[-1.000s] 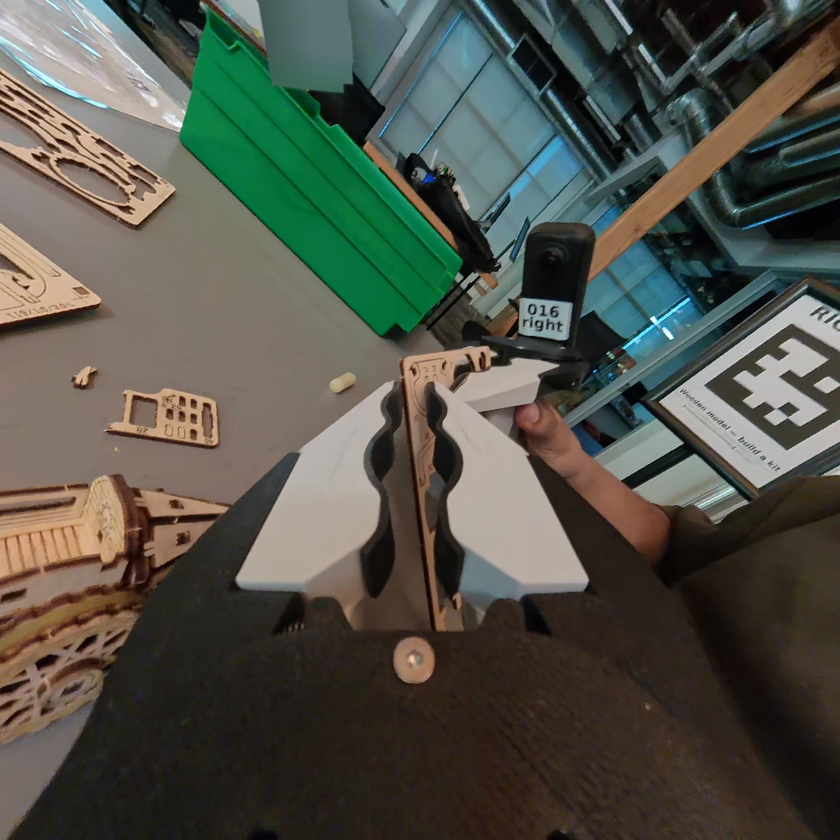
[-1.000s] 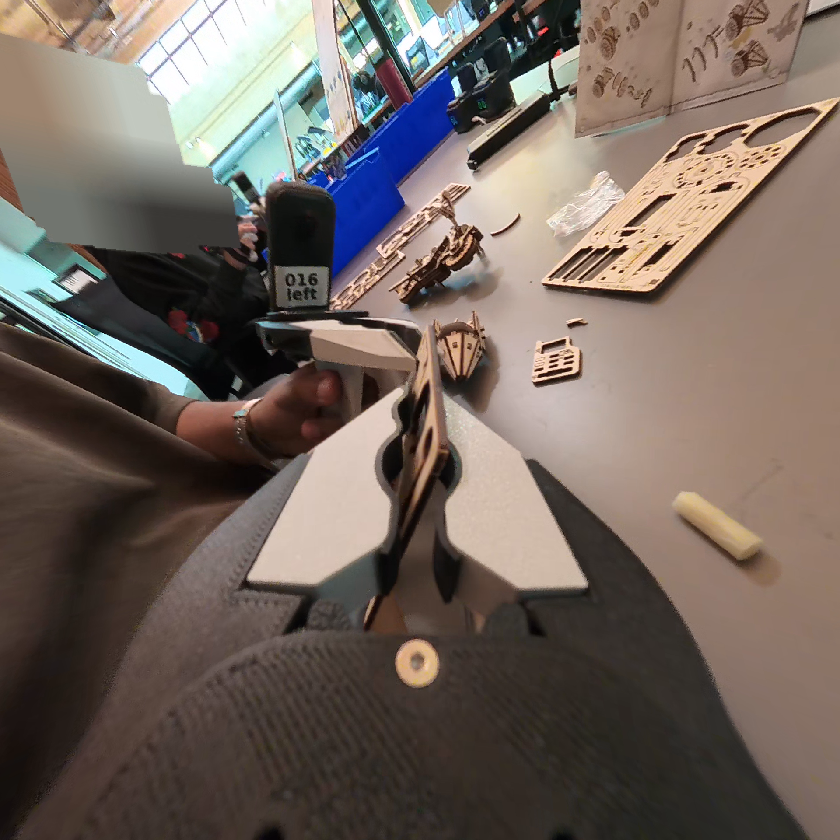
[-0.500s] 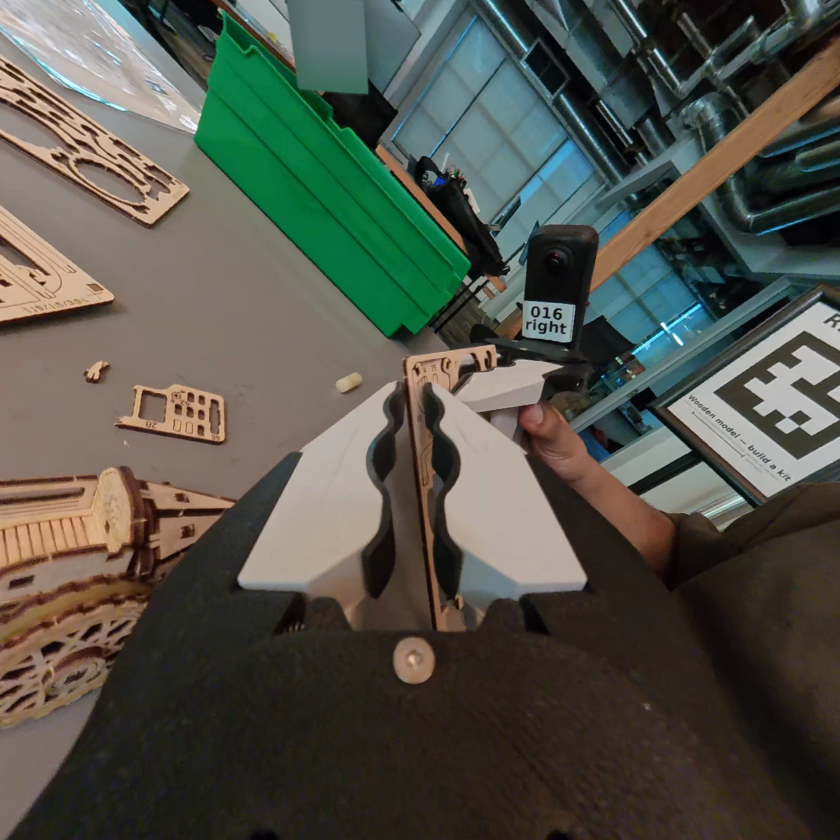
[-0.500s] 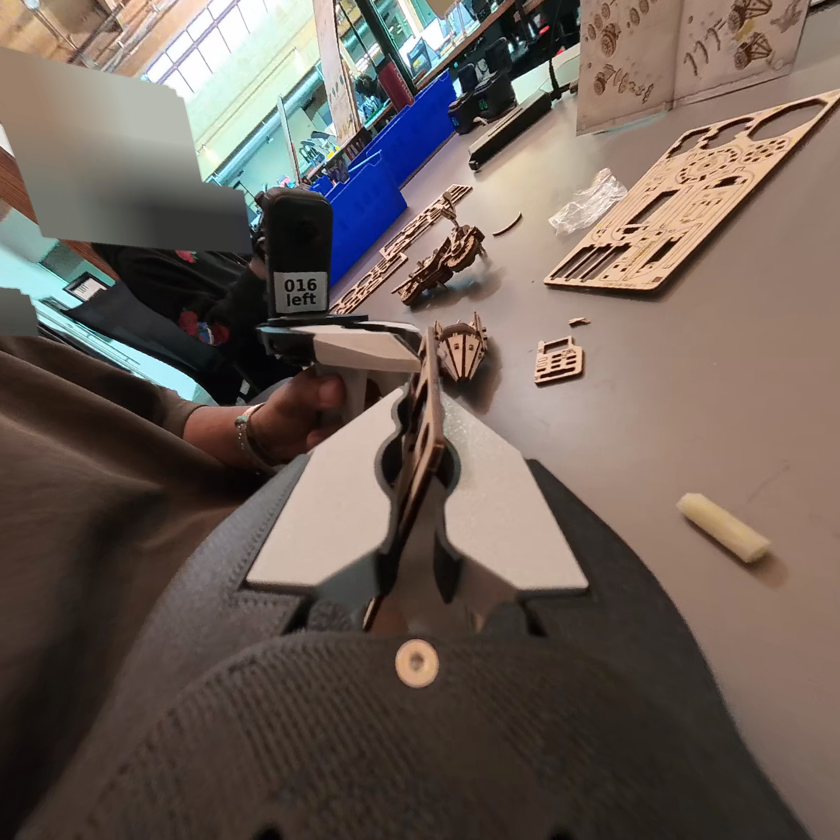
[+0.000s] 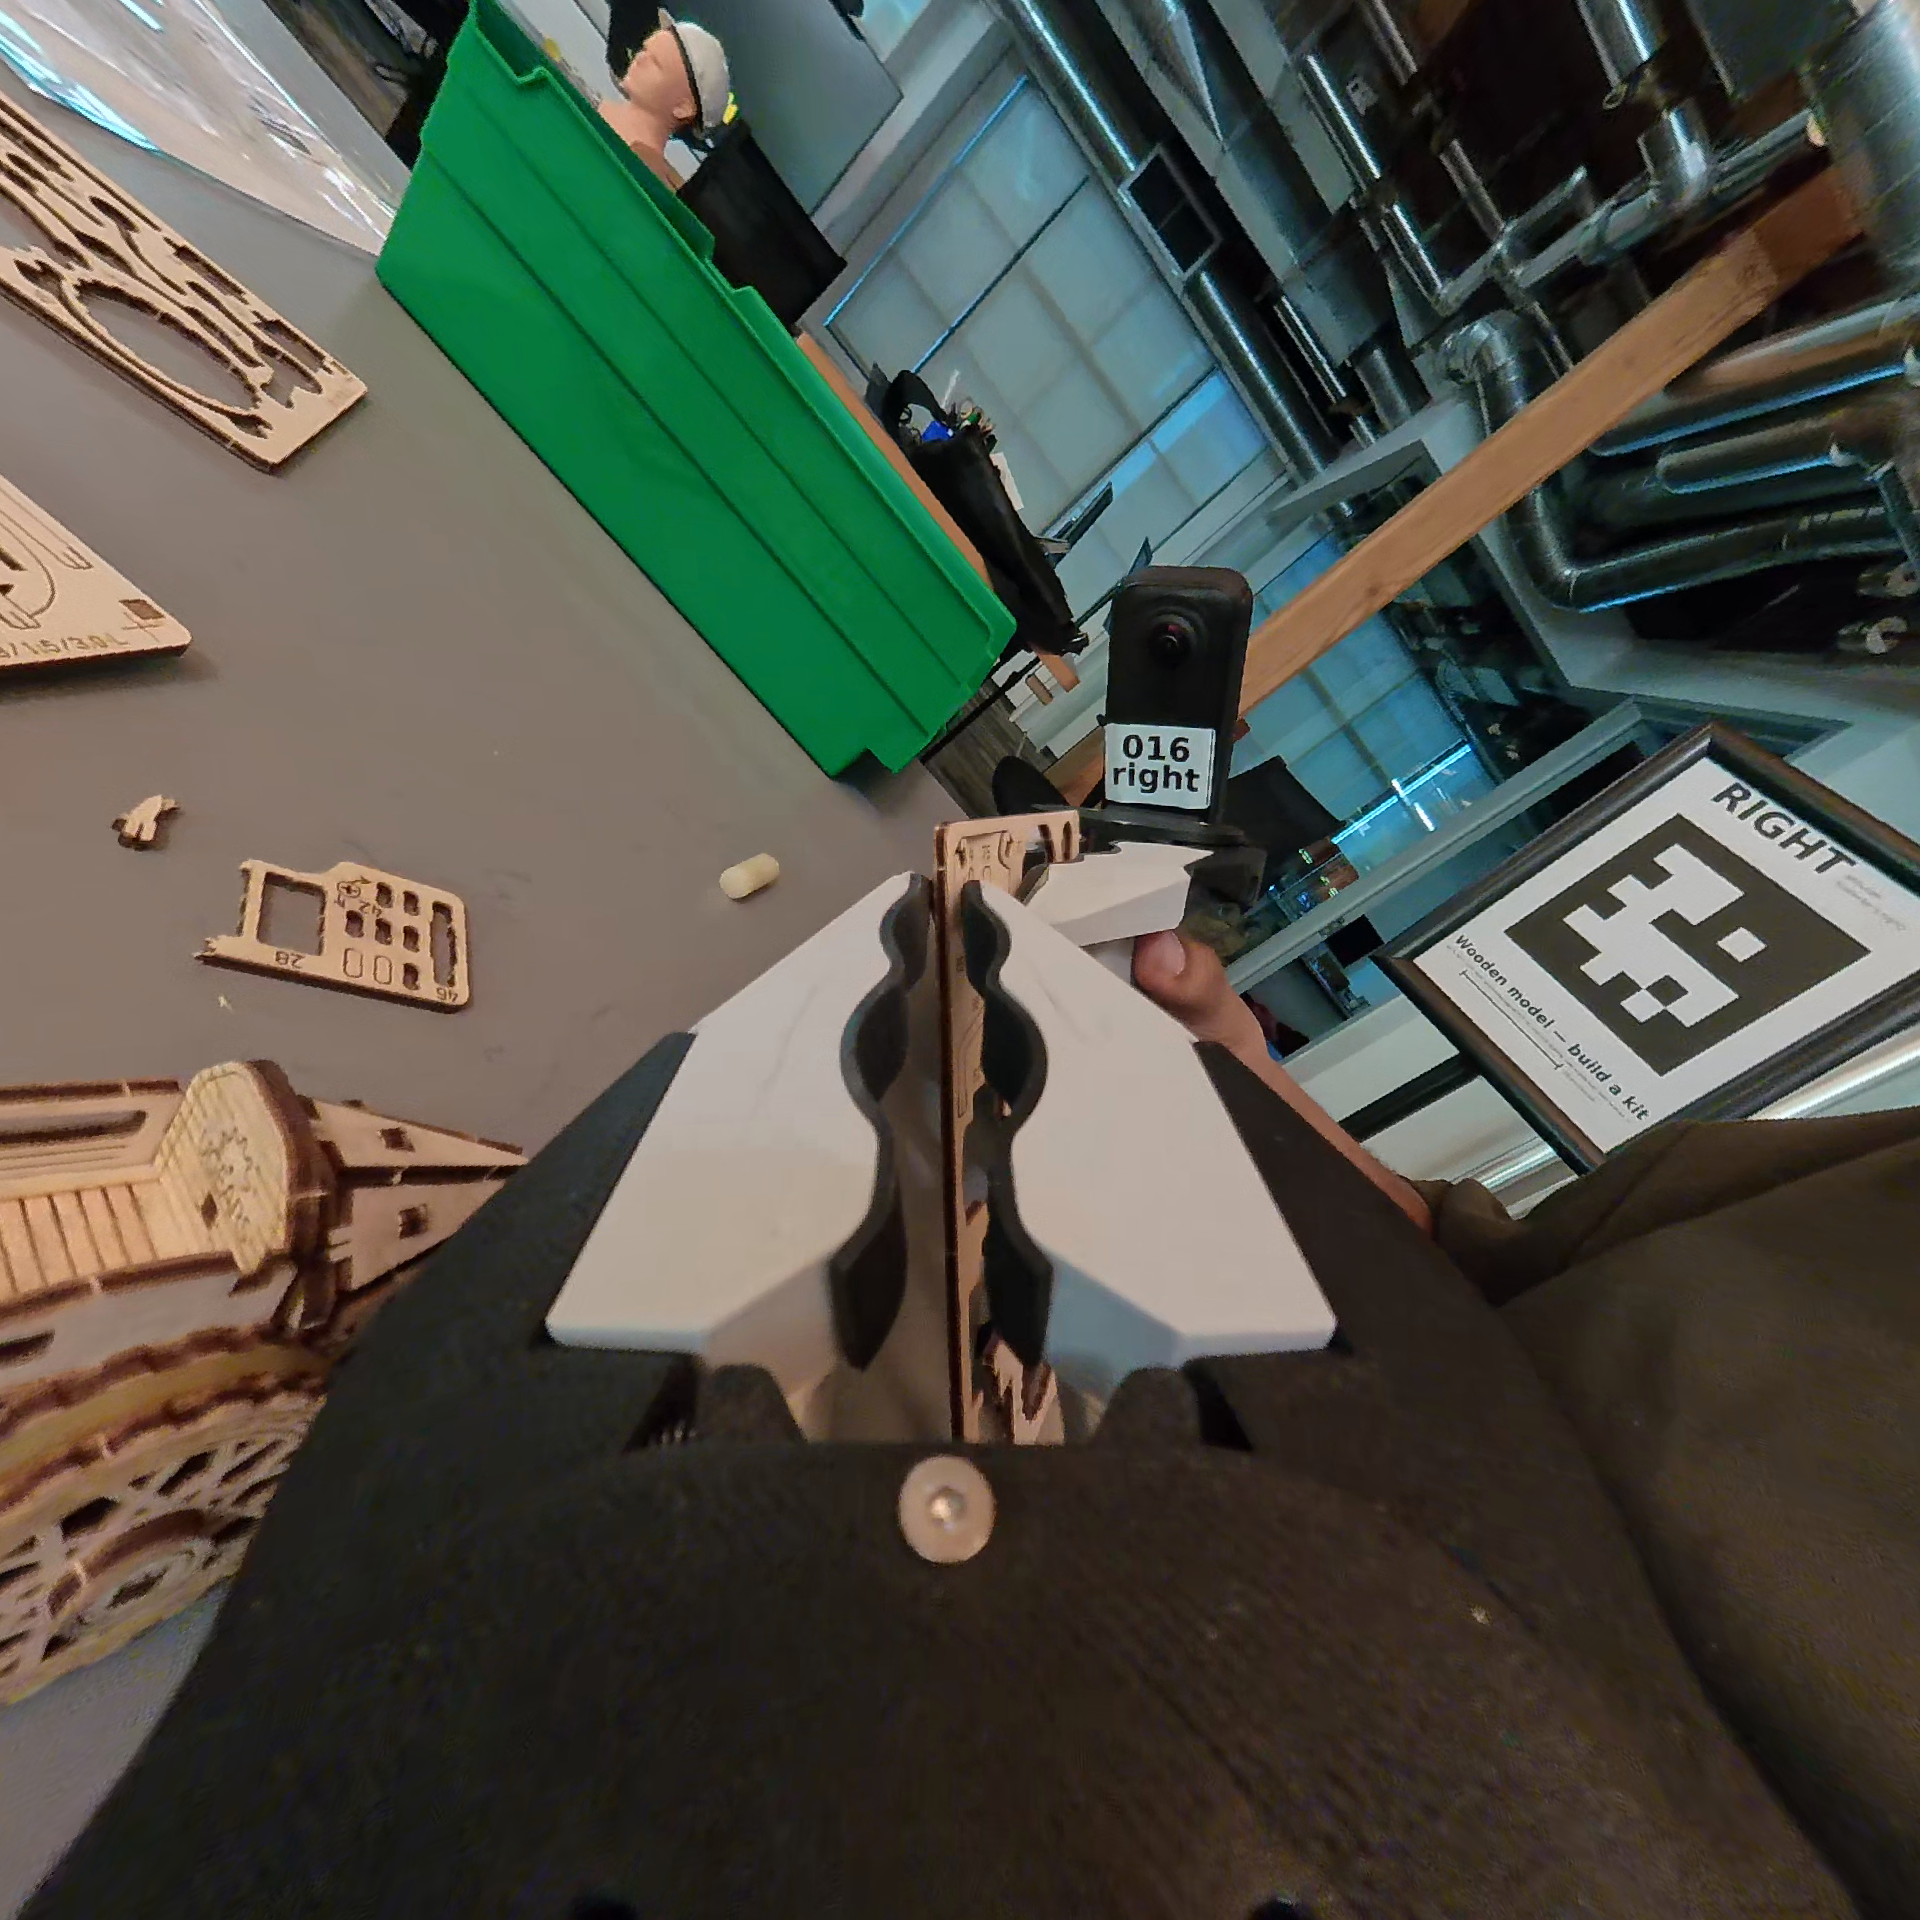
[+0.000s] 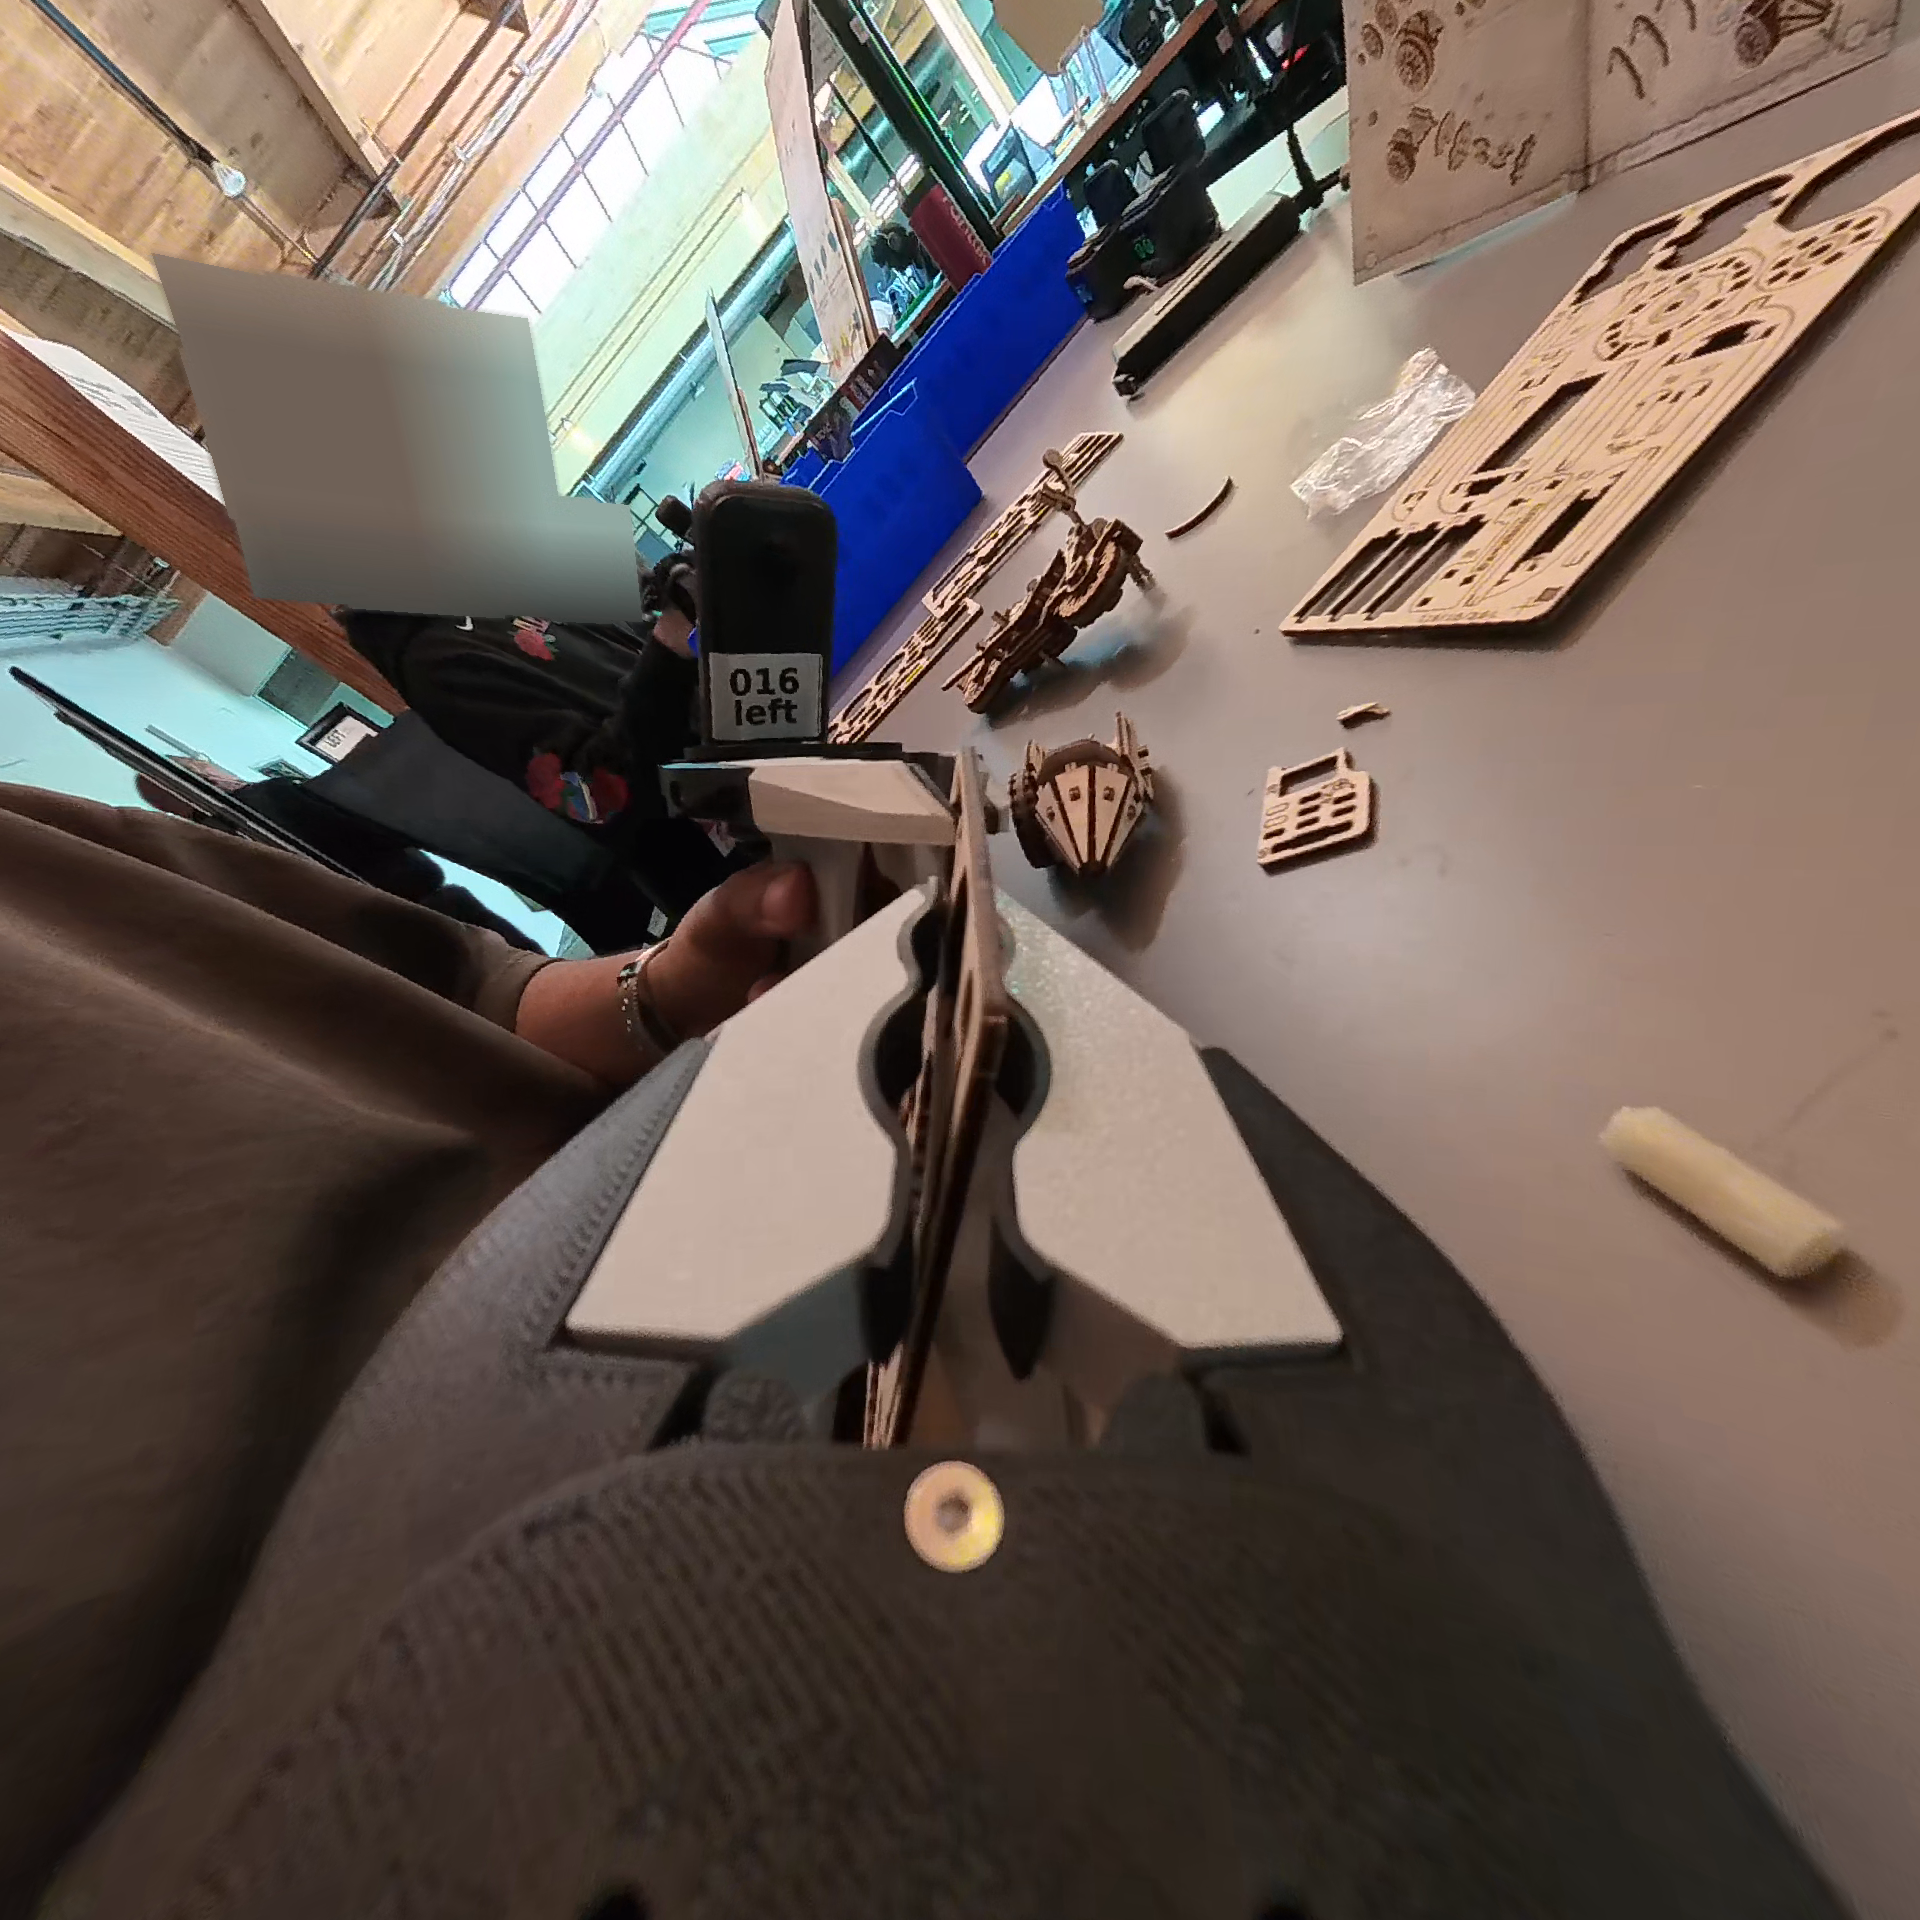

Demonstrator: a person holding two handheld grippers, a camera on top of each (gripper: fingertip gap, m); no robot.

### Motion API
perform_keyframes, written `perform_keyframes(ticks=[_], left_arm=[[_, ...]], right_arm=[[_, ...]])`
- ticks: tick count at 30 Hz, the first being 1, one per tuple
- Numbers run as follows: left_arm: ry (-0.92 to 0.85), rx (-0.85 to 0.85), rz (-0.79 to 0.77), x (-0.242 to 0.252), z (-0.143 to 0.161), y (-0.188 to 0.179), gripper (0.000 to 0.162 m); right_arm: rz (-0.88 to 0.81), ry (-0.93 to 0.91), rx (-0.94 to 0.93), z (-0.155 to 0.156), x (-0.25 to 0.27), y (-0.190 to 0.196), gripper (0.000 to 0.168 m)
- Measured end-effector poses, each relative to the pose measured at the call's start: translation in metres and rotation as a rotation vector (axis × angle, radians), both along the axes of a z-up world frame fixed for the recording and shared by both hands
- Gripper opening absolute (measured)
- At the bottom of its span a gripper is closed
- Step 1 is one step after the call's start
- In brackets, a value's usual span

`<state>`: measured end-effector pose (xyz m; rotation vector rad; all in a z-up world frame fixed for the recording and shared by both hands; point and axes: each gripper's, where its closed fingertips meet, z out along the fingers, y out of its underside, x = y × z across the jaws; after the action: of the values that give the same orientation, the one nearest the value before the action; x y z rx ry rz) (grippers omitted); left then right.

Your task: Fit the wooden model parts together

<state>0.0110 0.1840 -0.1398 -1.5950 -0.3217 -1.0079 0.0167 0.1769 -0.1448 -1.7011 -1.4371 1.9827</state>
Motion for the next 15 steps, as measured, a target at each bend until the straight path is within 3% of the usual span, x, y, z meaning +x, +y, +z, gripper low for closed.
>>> perform_keyframes(ticks=[10, 12, 15], left_arm=[[-0.061, -0.006, -0.059, 0.003, 0.000, 0.000, 0.020], [-0.084, 0.008, -0.089, 0.007, 0.003, -0.002, 0.018], [-0.123, 0.019, -0.106, 0.008, 0.005, -0.003, 0.003]], right_arm=[[0.027, 0.015, -0.100, 0.006, 0.003, 0.000, 0.001], [0.042, 0.002, -0.090, 0.003, 0.002, -0.004, 0.001], [0.061, -0.005, -0.067, 0.001, 0.003, -0.009, 0.001]])
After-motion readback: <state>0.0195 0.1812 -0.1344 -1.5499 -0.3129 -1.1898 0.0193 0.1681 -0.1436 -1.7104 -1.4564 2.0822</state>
